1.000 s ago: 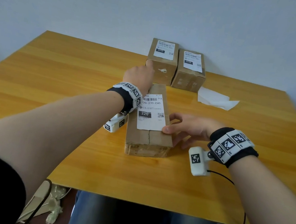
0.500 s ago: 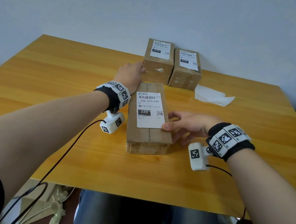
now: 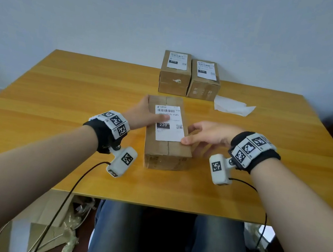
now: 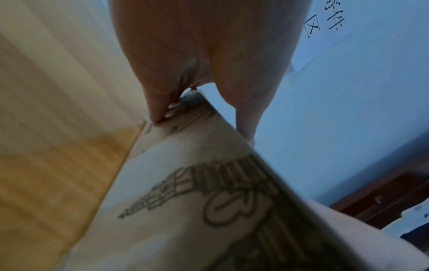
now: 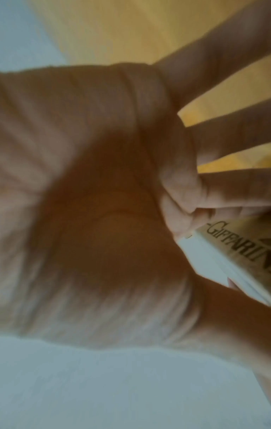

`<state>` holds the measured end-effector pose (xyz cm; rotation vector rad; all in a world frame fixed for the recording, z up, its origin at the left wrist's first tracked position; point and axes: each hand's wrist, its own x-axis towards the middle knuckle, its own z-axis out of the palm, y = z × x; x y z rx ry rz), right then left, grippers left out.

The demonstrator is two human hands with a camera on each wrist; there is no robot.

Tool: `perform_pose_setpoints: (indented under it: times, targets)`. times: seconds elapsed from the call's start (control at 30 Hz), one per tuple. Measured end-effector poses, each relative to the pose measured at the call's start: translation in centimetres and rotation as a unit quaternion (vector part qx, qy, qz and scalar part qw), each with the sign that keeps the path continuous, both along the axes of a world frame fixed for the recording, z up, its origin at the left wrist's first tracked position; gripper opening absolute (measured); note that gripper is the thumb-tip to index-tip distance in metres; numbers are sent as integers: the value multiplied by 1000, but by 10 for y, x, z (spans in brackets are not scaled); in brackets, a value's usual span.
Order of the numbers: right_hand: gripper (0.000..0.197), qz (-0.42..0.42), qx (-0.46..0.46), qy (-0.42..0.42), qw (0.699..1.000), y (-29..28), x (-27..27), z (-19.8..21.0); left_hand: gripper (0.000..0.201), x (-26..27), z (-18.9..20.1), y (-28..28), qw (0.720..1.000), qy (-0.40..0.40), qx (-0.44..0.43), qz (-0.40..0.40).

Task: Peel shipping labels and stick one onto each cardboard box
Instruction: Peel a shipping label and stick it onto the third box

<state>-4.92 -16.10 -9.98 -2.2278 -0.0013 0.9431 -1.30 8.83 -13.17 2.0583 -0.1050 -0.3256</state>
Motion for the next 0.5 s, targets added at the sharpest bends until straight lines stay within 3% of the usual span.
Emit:
perform_pose_setpoints:
  times: [0.1, 0.17, 0.23, 0.3, 0.5]
  targets:
    - [57, 32, -60, -36, 997, -4, -2, 12, 101, -11, -4, -6, 1000, 26, 2, -12]
    - [57, 9, -105, -106, 989, -7, -2, 17, 97, -19, -1, -13, 996, 78, 26, -20]
    - [56, 9, -171, -238, 956, -6, -3, 15, 80, -27, 6, -21, 990, 128, 52, -34]
    - [56, 15, -195, -341, 919, 1, -3, 7, 76, -33, 13, -29, 987, 142, 62, -35]
    - [70, 15, -222, -392, 893, 30, 2, -18, 68, -38, 15, -36, 990, 127, 56, -28]
